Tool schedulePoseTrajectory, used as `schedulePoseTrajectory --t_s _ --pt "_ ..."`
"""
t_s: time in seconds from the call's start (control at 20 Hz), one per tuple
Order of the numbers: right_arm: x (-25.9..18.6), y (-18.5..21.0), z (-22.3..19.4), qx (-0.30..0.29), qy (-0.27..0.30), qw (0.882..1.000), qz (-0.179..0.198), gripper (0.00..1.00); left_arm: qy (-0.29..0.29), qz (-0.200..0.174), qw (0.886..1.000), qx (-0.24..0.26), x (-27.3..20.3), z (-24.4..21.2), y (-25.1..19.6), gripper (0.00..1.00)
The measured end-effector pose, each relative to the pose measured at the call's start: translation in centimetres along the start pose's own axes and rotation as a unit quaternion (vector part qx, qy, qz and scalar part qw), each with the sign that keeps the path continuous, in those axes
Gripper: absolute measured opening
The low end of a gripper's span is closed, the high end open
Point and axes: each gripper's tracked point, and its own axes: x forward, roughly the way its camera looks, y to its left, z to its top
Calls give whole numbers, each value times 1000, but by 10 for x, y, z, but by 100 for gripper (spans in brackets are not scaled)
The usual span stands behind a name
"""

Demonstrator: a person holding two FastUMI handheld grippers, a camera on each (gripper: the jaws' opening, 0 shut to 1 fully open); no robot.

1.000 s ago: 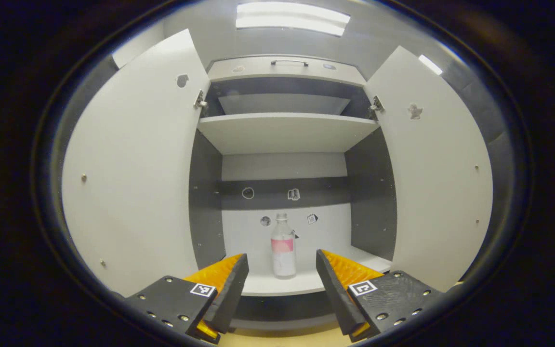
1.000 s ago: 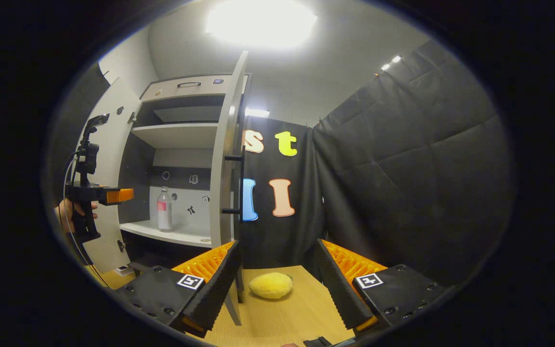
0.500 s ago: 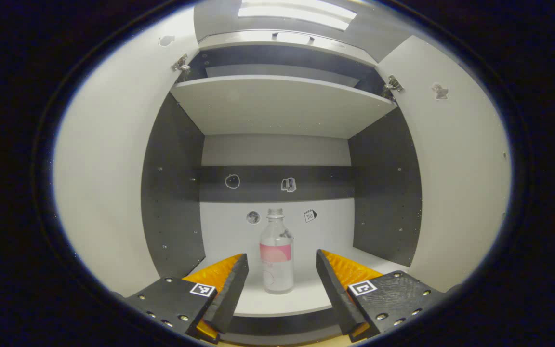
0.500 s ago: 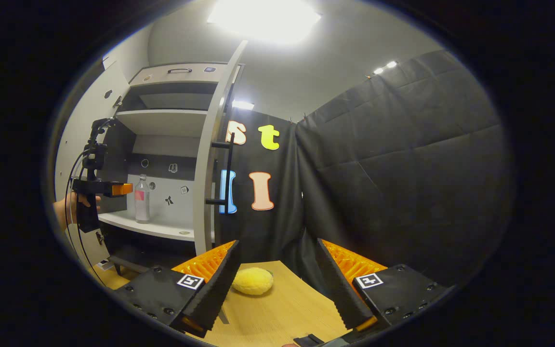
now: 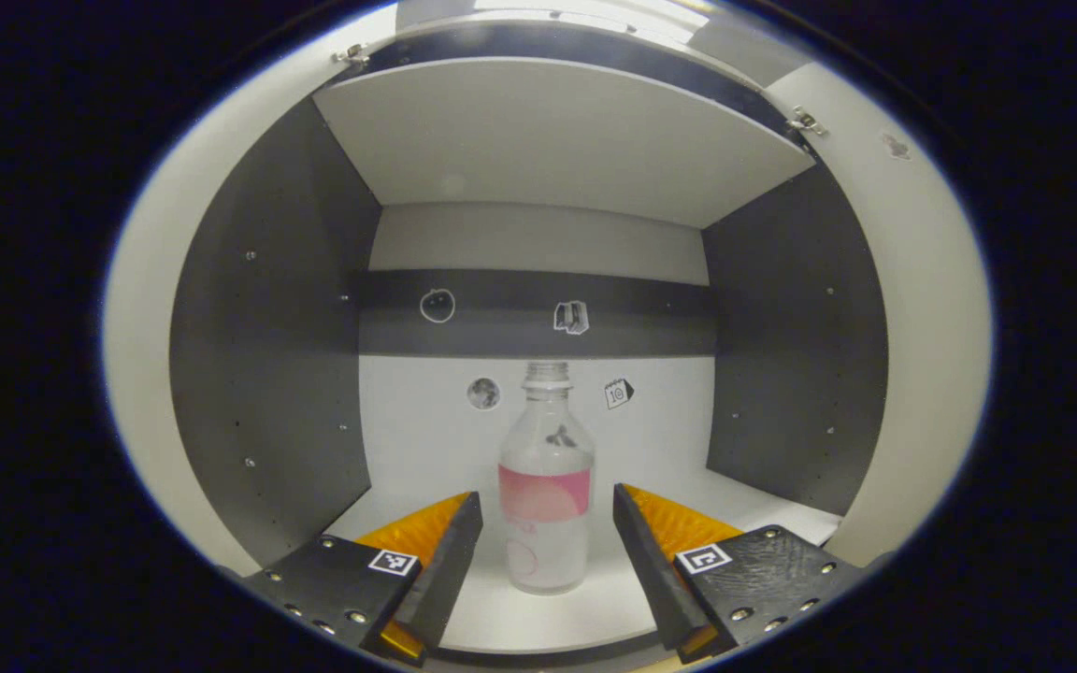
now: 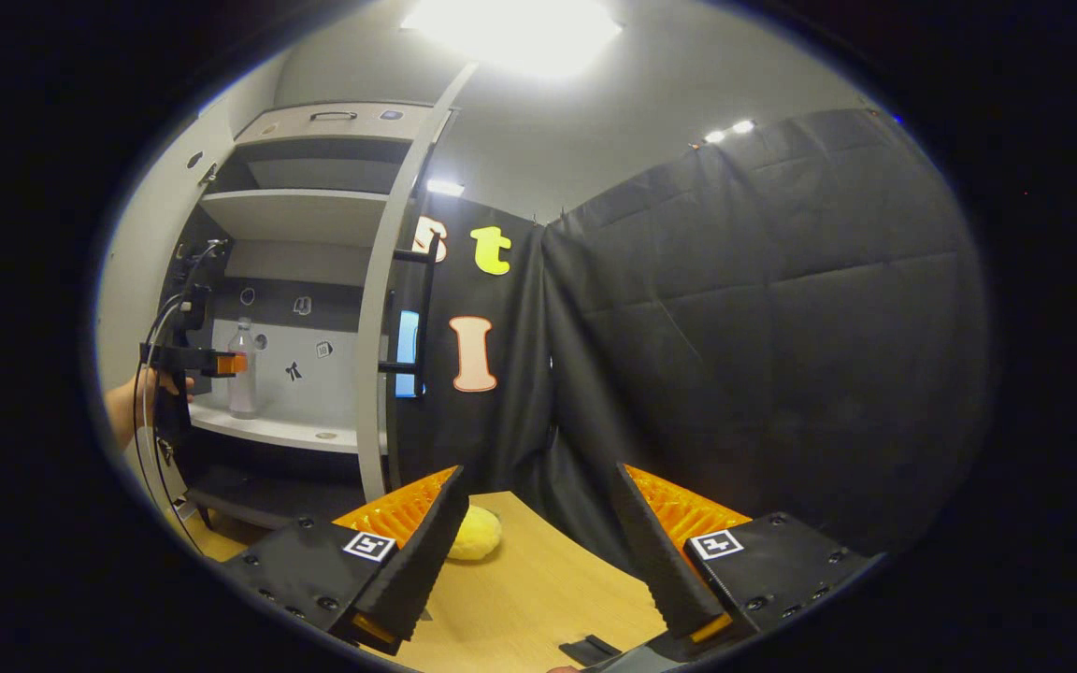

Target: Grasp the bottle in the cabinet with the left hand and place it on the coaster, then close the right door with the right hand and the left door with the left hand.

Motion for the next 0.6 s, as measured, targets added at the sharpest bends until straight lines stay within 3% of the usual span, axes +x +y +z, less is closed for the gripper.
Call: schedulePoseTrajectory --t_s 0.4,0.45,0.5,0.55,0.6 --pt "-5 4 -5 -13 7 1000 -8 98 10 -7 1000 27 31 -10 2 84" --pt "-6 4 -5 -13 8 1000 -8 98 12 -9 999 32 34 -13 1 91" --pt "-6 4 -5 -12 7 1000 -7 98 12 -12 999 33 35 -12 0 87" --pt "-8 3 -4 -11 7 1000 -8 98 12 -13 999 34 34 -12 0 73" --pt "-8 2 -4 -9 6 1000 -7 98 13 -12 999 34 33 -12 0 73"
